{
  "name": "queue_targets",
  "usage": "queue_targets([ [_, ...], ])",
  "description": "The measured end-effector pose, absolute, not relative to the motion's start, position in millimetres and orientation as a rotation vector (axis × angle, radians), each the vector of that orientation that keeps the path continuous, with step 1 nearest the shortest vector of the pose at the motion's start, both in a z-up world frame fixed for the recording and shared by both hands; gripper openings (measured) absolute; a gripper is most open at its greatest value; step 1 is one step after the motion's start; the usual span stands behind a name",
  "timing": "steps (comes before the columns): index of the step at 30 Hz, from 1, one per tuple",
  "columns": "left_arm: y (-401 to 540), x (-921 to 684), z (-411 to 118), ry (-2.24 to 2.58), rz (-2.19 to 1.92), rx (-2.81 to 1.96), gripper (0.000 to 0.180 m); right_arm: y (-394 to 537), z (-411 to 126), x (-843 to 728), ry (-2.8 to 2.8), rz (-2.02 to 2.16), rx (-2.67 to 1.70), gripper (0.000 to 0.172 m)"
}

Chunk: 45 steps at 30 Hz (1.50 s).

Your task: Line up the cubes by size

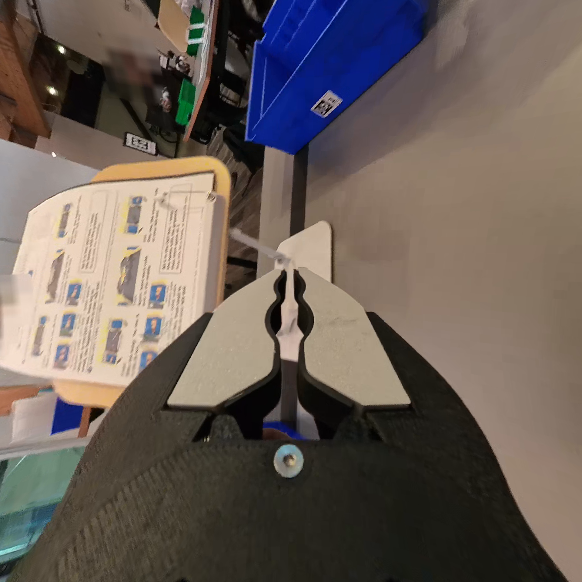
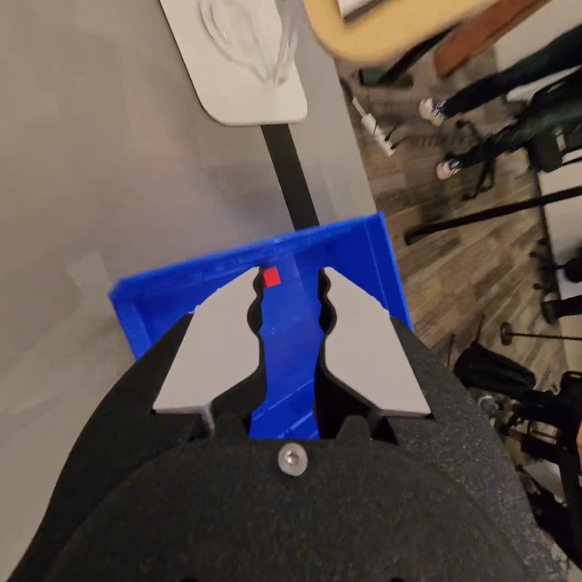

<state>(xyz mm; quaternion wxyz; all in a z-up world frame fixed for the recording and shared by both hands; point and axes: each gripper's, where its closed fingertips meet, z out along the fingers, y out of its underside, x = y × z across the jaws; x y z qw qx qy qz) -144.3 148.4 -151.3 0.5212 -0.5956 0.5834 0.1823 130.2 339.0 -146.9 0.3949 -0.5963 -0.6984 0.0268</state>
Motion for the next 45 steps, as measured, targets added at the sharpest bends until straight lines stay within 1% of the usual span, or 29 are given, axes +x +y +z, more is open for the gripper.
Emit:
queue_targets([
  [2,148,-177,-139,1.348,0.500,-1.476,0.010,308,-136,118,-1.753,0.106,-1.438,0.031],
  [3,149,-199,-135,1.311,0.537,-1.527,0.016,291,-135,109,-1.757,0.144,-1.397,0.030],
  [6,146,-267,-133,1.215,0.605,-1.661,0.023,238,-141,82,-1.791,0.275,-1.301,0.030],
  [12,140,-388,-172,1.223,0.630,-2.001,0.040,155,-176,28,-1.837,0.600,-1.184,0.029],
  [17,148,-446,-213,1.384,0.650,-2.212,0.044,113,-218,-4,-1.893,0.763,-1.152,0.028],
  [22,158,-489,-255,1.522,0.649,-2.401,0.050,93,-248,-14,-1.981,0.803,-1.138,0.028],
  [28,160,-520,-297,1.681,0.675,-2.550,0.050,88,-259,-13,-2.009,0.848,-1.146,0.028],
  [32,161,-523,-308,1.716,0.653,-2.585,0.042,88,-261,-12,-2.008,0.871,-1.151,0.027],
  [35,161,-521,-310,1.710,0.626,-2.594,0.030,88,-264,-11,-2.014,0.871,-1.154,0.027],
  [41,162,-519,-309,1.688,0.610,-2.587,0.029,86,-266,-11,-2.027,0.868,-1.149,0.027],
  [45,161,-521,-297,1.598,0.625,-2.567,0.028,87,-263,-12,-2.010,0.875,-1.151,0.027],
])
